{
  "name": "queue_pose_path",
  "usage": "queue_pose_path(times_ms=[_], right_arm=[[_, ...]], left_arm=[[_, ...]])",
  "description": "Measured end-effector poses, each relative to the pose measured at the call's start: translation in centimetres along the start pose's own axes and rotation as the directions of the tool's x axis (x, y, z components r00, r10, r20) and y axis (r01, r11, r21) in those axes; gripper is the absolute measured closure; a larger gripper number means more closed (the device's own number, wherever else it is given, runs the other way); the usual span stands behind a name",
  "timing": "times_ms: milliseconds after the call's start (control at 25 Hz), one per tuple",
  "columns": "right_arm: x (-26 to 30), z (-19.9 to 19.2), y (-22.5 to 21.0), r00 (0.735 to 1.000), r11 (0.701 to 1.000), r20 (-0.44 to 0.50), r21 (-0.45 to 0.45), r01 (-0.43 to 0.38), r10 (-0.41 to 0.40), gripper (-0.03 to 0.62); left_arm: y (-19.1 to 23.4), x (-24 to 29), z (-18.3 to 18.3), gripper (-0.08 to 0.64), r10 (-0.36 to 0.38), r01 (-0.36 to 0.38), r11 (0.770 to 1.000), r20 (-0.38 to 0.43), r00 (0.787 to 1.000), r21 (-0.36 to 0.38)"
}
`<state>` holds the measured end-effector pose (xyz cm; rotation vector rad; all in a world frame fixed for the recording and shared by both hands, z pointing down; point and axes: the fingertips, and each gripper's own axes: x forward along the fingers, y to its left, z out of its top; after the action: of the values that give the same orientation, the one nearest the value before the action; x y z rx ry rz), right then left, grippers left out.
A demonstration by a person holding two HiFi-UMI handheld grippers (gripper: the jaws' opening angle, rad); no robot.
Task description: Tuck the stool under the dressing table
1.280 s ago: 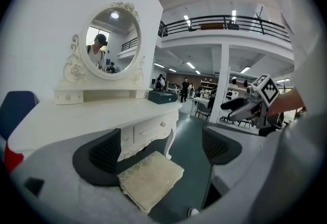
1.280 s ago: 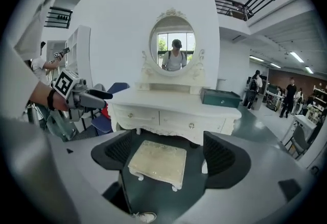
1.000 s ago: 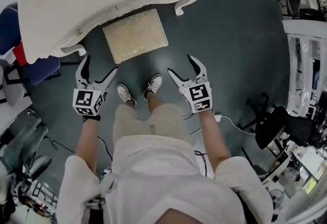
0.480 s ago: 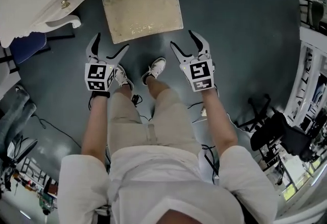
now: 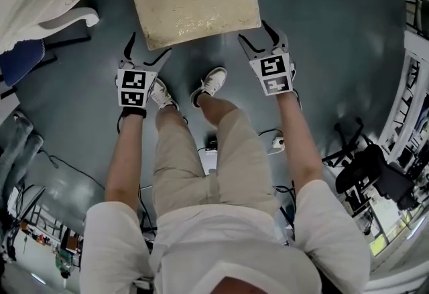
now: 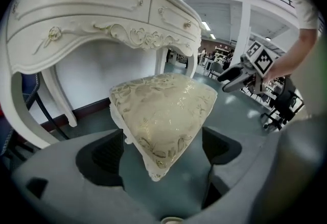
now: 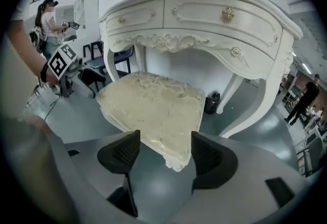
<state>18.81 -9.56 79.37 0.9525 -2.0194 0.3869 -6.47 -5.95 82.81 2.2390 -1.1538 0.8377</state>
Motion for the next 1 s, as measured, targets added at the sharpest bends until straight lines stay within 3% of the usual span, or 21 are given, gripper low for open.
queue_pose_path(times_ms=[240, 600, 1000], right_arm=[[3.0, -2.4, -0.4, 0.997, 1.000, -0.071, -0.012, 0.014, -0.015, 0.264], [4.4, -2.8, -0.5, 0.989, 0.994, -0.101, -0.019, 0.108, -0.109, 0.291], [5.4, -2.9, -0.5, 0.985, 0.995, -0.140, 0.021, 0.101, -0.097, 0.310]], left_arm=[[-0.2, 0.9, -2.2, 0.066, 0.004, -0.004, 1.000, -0.021, 1.000, -0.011], [-0.5, 1.7, -2.2, 0.167, 0.017, -0.017, 0.998, -0.008, 1.000, -0.055], [-0.2, 2.5, -2.2, 0.189, 0.051, -0.054, 0.995, -0.030, 0.998, -0.087]])
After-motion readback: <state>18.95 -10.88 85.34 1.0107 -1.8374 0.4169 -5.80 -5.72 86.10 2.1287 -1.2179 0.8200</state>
